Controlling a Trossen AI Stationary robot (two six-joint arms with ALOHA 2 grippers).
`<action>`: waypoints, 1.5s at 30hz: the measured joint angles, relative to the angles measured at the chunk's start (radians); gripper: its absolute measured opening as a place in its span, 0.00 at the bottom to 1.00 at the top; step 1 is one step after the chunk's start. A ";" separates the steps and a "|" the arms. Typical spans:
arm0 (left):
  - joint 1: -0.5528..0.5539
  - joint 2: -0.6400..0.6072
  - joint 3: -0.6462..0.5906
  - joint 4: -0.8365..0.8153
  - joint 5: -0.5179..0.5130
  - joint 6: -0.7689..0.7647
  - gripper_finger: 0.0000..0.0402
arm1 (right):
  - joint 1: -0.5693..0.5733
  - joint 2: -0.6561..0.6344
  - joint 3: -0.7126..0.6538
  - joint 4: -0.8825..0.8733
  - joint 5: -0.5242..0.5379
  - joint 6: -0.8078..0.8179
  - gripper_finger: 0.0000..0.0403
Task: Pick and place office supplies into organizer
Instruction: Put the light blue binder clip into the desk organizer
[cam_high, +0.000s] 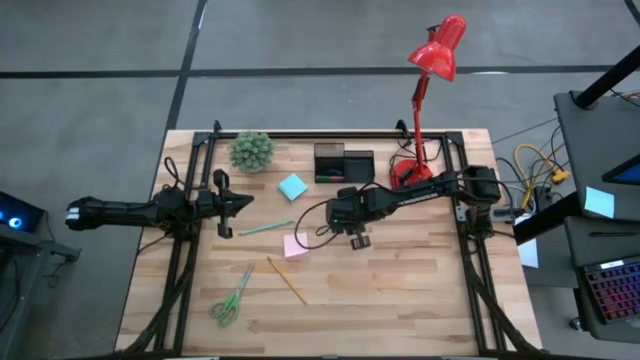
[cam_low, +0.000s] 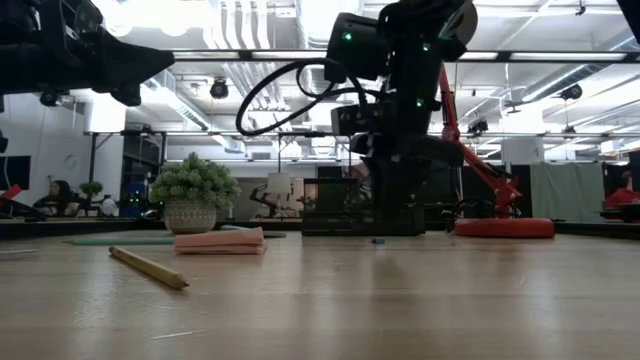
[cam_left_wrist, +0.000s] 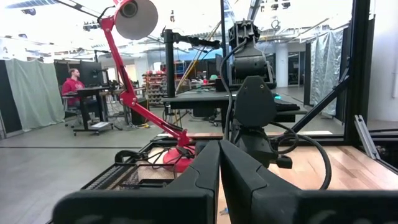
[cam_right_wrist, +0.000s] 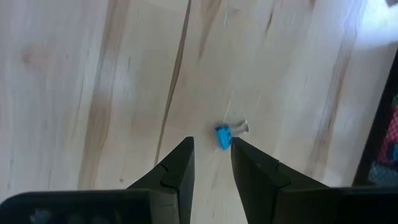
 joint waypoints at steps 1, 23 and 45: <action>0.000 0.000 0.000 0.000 0.000 0.000 0.00 | 0.000 0.000 0.000 0.007 0.000 -0.006 0.24; 0.000 0.000 0.000 0.000 0.001 0.000 0.00 | -0.048 0.002 -0.043 0.070 -0.008 -0.139 0.24; 0.000 0.000 0.000 0.001 0.001 0.000 0.00 | -0.047 0.029 -0.078 0.132 -0.008 -0.183 0.24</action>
